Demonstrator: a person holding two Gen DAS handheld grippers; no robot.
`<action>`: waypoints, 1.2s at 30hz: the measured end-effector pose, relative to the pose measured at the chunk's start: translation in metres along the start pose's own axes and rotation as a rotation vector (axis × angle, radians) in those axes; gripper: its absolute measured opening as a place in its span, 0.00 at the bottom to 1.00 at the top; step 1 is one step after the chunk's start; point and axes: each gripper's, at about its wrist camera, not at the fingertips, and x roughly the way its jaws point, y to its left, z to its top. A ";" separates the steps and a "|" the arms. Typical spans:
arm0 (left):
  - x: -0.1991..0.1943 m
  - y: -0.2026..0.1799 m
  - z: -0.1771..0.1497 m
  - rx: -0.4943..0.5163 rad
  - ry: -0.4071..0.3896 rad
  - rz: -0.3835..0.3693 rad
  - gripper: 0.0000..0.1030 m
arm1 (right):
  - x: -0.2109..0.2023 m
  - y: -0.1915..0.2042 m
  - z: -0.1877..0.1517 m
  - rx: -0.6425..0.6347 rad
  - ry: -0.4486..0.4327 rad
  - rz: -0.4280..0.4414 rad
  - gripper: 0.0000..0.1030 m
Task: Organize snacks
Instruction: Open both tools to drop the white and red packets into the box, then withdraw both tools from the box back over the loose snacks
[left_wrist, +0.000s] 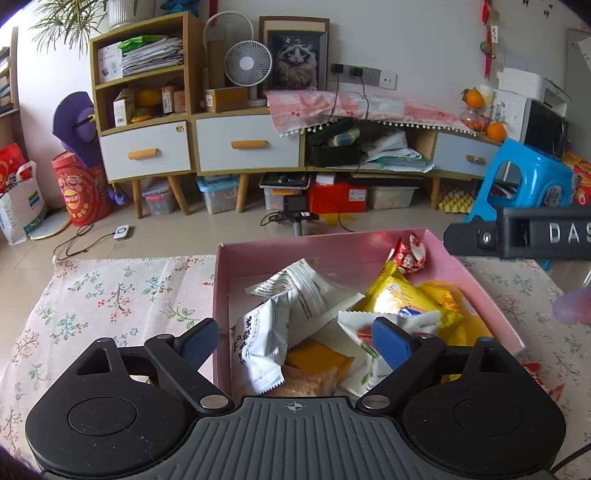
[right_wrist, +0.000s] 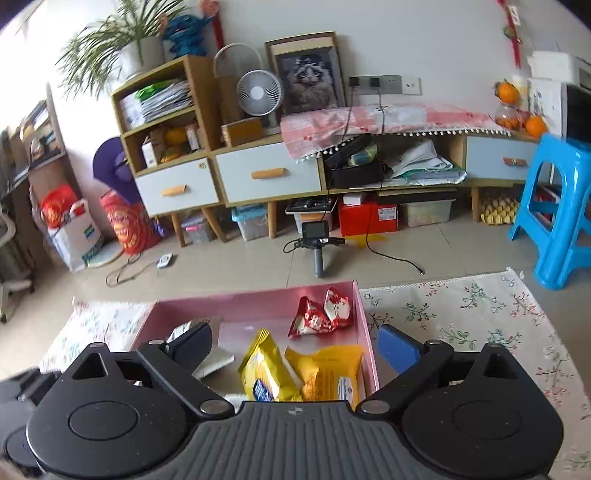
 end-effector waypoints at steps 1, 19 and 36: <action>-0.003 0.000 0.000 -0.001 0.003 -0.004 0.90 | -0.003 0.001 -0.001 -0.011 0.002 -0.003 0.87; -0.045 0.006 -0.009 -0.014 0.054 -0.047 0.92 | -0.040 0.019 -0.017 -0.048 0.068 -0.037 0.91; -0.068 0.019 -0.047 0.001 0.112 -0.071 0.96 | -0.065 0.008 -0.061 -0.034 0.065 -0.048 0.91</action>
